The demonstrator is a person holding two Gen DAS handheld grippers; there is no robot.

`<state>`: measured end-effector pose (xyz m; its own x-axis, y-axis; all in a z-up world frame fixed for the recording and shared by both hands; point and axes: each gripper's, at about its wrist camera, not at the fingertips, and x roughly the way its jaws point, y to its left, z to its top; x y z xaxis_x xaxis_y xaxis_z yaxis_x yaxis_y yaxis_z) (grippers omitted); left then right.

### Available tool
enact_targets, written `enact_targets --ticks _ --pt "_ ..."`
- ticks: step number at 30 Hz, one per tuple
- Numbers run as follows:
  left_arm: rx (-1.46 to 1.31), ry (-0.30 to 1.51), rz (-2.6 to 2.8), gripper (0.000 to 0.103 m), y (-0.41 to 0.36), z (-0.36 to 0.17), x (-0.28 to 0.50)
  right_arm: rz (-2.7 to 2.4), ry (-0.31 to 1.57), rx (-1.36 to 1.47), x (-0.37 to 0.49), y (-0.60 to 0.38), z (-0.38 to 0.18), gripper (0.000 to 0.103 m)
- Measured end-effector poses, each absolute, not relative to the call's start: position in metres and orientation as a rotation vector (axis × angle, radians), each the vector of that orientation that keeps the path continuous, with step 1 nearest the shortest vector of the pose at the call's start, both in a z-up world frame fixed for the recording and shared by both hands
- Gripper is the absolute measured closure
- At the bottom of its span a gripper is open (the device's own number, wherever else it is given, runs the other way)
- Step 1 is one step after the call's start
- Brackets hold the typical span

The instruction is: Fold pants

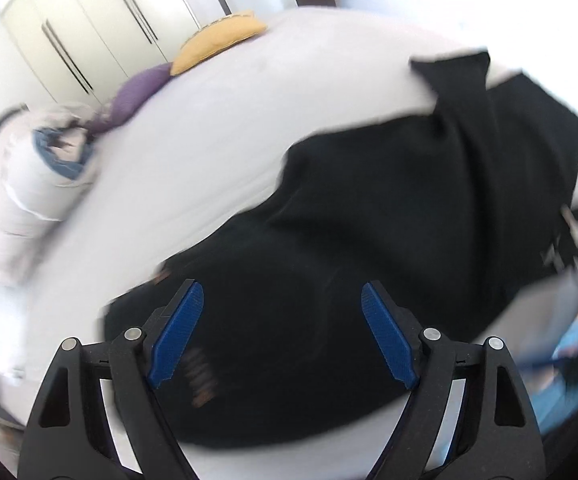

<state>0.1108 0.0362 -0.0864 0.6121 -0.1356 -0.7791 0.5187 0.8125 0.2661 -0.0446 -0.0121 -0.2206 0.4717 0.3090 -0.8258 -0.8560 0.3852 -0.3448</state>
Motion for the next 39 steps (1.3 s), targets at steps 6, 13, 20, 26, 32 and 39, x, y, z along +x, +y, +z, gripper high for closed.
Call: enact_targets --ticks 6,13,20,26,32,39 --pt "0.252 0.995 -0.451 0.064 0.002 -0.122 0.149 0.666 0.91 -0.38 -0.015 -0.094 -0.19 0.039" --pt "0.19 1.09 -0.446 0.071 -0.004 -0.171 0.123 0.409 0.962 0.189 0.074 -0.214 -0.163 0.037" --pt "0.14 1.111 -0.444 0.07 -0.005 -0.175 0.116 0.111 1.089 0.473 0.194 -0.299 -0.166 0.031" --pt "0.119 1.113 -0.429 0.07 -0.006 -0.177 0.118 -0.062 1.289 0.455 0.27 -0.311 -0.204 0.025" --pt "0.113 1.114 -0.418 0.07 0.005 -0.172 0.116 -0.176 1.393 0.395 0.315 -0.307 -0.232 0.025" --pt "0.115 1.11 -0.408 0.07 0.012 -0.169 0.111 -0.197 1.443 0.321 0.335 -0.295 -0.242 0.023"
